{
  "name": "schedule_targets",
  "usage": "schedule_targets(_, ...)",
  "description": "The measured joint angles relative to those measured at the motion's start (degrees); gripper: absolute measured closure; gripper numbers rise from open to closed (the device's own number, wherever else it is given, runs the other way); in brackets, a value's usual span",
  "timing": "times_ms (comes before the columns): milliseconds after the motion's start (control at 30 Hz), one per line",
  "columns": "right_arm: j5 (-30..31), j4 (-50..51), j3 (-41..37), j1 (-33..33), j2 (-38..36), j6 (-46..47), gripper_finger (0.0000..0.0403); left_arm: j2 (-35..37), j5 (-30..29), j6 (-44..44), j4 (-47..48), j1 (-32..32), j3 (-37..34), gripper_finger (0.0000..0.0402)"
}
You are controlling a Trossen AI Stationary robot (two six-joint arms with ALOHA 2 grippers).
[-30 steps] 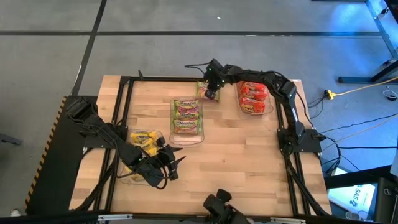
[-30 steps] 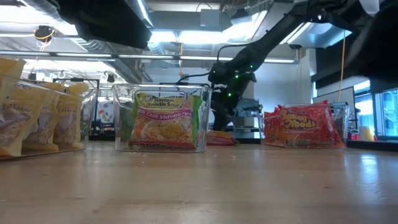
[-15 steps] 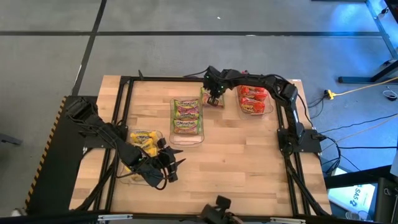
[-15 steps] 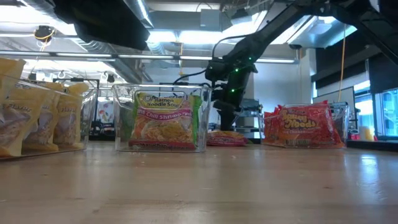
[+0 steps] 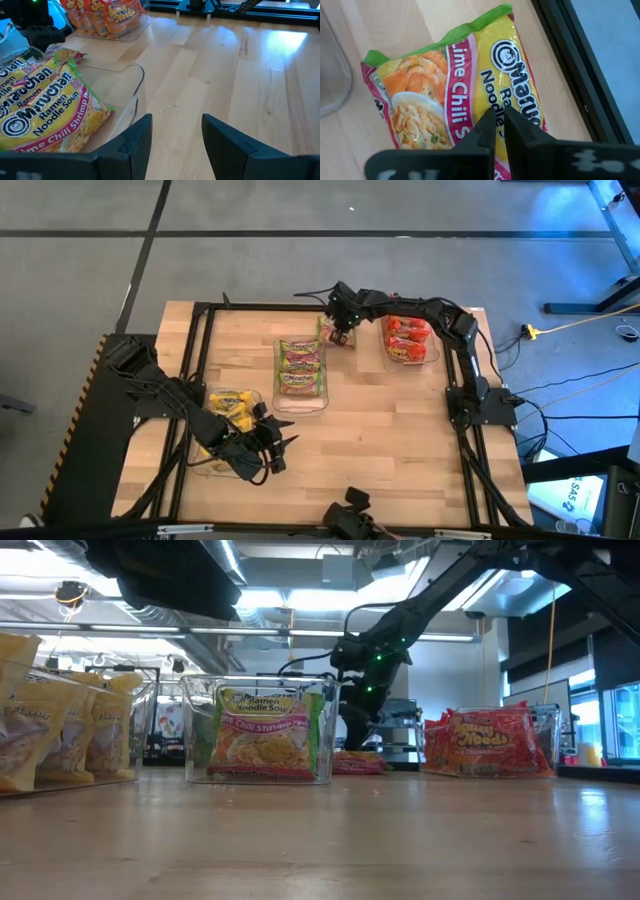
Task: Sort Maruchan noodles
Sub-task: Put the green noodle pack into the center transparent bin
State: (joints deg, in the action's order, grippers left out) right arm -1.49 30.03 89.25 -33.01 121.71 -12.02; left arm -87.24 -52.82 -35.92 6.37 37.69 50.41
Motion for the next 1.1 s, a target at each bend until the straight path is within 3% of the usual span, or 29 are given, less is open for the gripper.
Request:
schedule_targets(233,0.82,-1.45,0.67,0.15,-2.69,1.07,0.0393,0.0,-0.01,0.02,0.0,0.0,0.0,0.0237)
schedule_targets(533,-5.67,-5.7,-0.2,-0.35,0.54,-0.54,0.0393,-0.01,-0.02,-0.02,0.0,-0.07,0.0,0.0237)
schedule_targets(767,-4.71,1.36,-0.85,0.29,0.35,-1.78,0.0393,-0.02,-0.02,-0.04,-0.02,-0.07,0.0,0.0237)
schedule_targets(1100,3.04,15.21,-0.74,5.71,-0.91,-3.42,0.0393,-0.02,-0.02,-0.11,-0.43,-0.07,0.0,0.0237)
